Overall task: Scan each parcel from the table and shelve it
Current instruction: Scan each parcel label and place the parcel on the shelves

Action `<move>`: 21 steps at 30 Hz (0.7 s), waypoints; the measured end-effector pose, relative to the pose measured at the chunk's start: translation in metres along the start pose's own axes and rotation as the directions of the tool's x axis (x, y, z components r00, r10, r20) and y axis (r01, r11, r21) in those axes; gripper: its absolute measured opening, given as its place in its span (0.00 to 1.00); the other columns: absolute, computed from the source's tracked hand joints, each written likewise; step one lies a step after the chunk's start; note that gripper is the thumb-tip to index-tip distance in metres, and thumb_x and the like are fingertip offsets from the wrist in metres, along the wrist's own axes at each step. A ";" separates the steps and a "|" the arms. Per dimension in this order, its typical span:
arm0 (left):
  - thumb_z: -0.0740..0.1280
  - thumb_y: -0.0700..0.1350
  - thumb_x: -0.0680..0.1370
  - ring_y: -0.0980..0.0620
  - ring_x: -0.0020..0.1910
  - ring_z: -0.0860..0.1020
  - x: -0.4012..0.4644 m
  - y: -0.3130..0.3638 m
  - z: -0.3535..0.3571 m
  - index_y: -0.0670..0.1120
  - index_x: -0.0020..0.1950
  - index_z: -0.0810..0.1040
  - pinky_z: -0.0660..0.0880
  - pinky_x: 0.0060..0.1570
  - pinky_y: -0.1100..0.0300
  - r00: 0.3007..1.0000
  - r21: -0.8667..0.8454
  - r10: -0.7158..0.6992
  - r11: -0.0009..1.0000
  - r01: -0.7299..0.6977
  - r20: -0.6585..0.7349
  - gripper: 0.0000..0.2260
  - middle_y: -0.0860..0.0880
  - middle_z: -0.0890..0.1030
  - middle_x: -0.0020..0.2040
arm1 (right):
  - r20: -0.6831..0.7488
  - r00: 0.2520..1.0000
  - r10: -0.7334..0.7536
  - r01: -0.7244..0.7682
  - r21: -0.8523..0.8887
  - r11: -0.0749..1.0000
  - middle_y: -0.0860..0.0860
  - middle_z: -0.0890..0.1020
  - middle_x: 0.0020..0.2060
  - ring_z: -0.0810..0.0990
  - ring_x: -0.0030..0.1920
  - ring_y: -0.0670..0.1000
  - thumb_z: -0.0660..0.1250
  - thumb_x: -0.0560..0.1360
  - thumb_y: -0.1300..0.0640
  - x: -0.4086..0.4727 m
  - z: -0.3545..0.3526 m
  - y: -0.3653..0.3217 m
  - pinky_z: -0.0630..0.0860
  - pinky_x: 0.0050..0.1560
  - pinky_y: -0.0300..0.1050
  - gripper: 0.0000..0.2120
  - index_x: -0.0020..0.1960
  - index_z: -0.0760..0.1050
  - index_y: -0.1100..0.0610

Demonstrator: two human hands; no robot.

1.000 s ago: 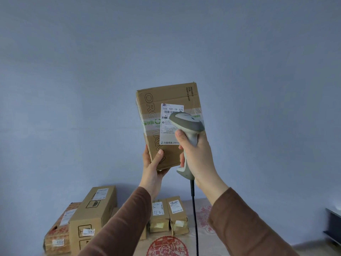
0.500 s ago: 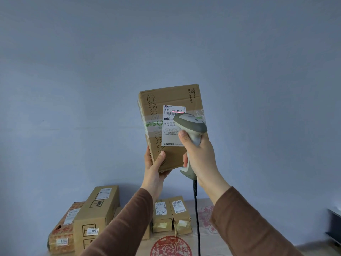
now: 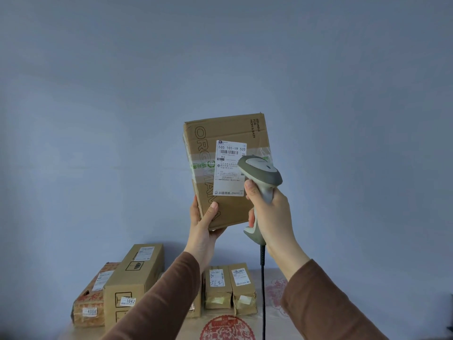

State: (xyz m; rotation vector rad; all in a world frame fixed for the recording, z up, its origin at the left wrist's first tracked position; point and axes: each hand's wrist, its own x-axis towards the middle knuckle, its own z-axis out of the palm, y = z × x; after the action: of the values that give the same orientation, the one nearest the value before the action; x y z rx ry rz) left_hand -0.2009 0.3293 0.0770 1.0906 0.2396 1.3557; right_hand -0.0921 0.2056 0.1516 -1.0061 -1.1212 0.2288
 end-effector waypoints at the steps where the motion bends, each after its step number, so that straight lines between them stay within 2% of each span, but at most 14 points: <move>1: 0.74 0.53 0.76 0.47 0.69 0.78 0.000 0.001 -0.002 0.60 0.76 0.69 0.82 0.58 0.50 1.000 0.000 0.002 1.000 -0.002 -0.007 0.30 0.50 0.79 0.70 | -0.022 1.000 0.007 -0.007 0.011 1.000 0.47 0.81 0.31 0.74 0.22 0.48 0.69 0.80 0.43 0.001 -0.003 0.003 0.72 0.26 0.38 0.15 0.53 0.78 0.55; 4: 0.76 0.54 0.75 0.50 0.67 0.80 -0.001 0.008 -0.011 0.60 0.77 0.69 0.82 0.56 0.52 0.999 -0.006 0.014 1.000 -0.014 -0.030 0.32 0.52 0.79 0.70 | -0.114 0.993 0.024 -0.014 0.084 0.996 0.47 0.75 0.25 0.73 0.23 0.47 0.72 0.79 0.45 0.007 -0.012 0.015 0.73 0.27 0.37 0.16 0.48 0.78 0.58; 7: 0.79 0.55 0.72 0.50 0.67 0.80 -0.004 0.020 -0.024 0.60 0.76 0.70 0.82 0.57 0.51 0.995 0.002 0.047 0.999 -0.047 -0.083 0.34 0.52 0.79 0.70 | -0.211 0.977 0.042 -0.006 0.169 0.986 0.48 0.79 0.30 0.76 0.28 0.46 0.73 0.78 0.48 0.019 -0.018 0.033 0.75 0.29 0.37 0.10 0.49 0.79 0.54; 9: 0.80 0.56 0.71 0.49 0.67 0.80 -0.009 0.029 -0.035 0.60 0.75 0.71 0.81 0.57 0.50 0.988 0.023 0.076 0.997 -0.074 -0.133 0.34 0.51 0.79 0.71 | -0.211 0.973 0.092 -0.041 0.231 0.972 0.45 0.83 0.38 0.80 0.37 0.46 0.73 0.78 0.50 0.029 -0.015 0.049 0.78 0.36 0.40 0.05 0.50 0.79 0.48; 11: 0.79 0.54 0.72 0.47 0.68 0.80 -0.019 0.040 -0.047 0.60 0.74 0.72 0.81 0.58 0.48 0.977 0.037 0.088 0.996 -0.082 -0.196 0.32 0.49 0.79 0.71 | -0.127 0.974 0.186 -0.142 0.298 0.944 0.45 0.85 0.49 0.84 0.48 0.46 0.73 0.79 0.51 0.036 -0.003 0.066 0.81 0.47 0.44 0.07 0.55 0.79 0.47; 14: 0.76 0.51 0.76 0.44 0.69 0.78 -0.039 0.061 -0.068 0.56 0.75 0.71 0.81 0.59 0.45 0.948 0.040 0.096 0.995 -0.088 -0.303 0.29 0.47 0.80 0.70 | 0.099 0.942 0.321 -0.334 0.398 0.855 0.50 0.85 0.59 0.84 0.59 0.48 0.72 0.79 0.50 0.034 0.031 0.085 0.80 0.61 0.49 0.18 0.68 0.77 0.53; 17: 0.75 0.50 0.75 0.42 0.67 0.80 -0.067 0.089 -0.085 0.52 0.74 0.71 0.82 0.58 0.42 0.915 0.063 0.107 0.994 -0.090 -0.388 0.28 0.44 0.80 0.69 | 0.307 0.880 0.363 -0.470 0.449 0.760 0.53 0.85 0.61 0.83 0.63 0.51 0.71 0.80 0.50 0.016 0.075 0.089 0.78 0.66 0.51 0.20 0.69 0.77 0.56; 19: 0.76 0.50 0.74 0.42 0.65 0.81 -0.090 0.110 -0.097 0.51 0.73 0.72 0.83 0.54 0.45 0.888 0.099 0.133 0.990 -0.099 -0.441 0.29 0.43 0.81 0.68 | 0.405 0.839 0.362 -0.531 0.468 0.706 0.53 0.85 0.60 0.83 0.62 0.53 0.71 0.79 0.50 -0.002 0.105 0.085 0.78 0.66 0.50 0.18 0.67 0.78 0.55; 21: 0.76 0.51 0.74 0.42 0.66 0.80 -0.114 0.137 -0.108 0.50 0.74 0.70 0.83 0.55 0.46 0.854 0.155 0.167 0.983 -0.102 -0.493 0.30 0.42 0.80 0.68 | 0.476 0.809 0.345 -0.565 0.471 0.677 0.51 0.86 0.58 0.84 0.61 0.52 0.72 0.79 0.50 -0.022 0.136 0.076 0.78 0.65 0.49 0.16 0.65 0.78 0.53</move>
State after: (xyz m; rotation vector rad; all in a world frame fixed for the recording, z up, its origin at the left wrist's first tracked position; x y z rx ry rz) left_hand -0.3980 0.2617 0.0715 0.8428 0.6509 1.7630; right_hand -0.1914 0.3100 0.0888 -0.6612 -0.9815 1.1587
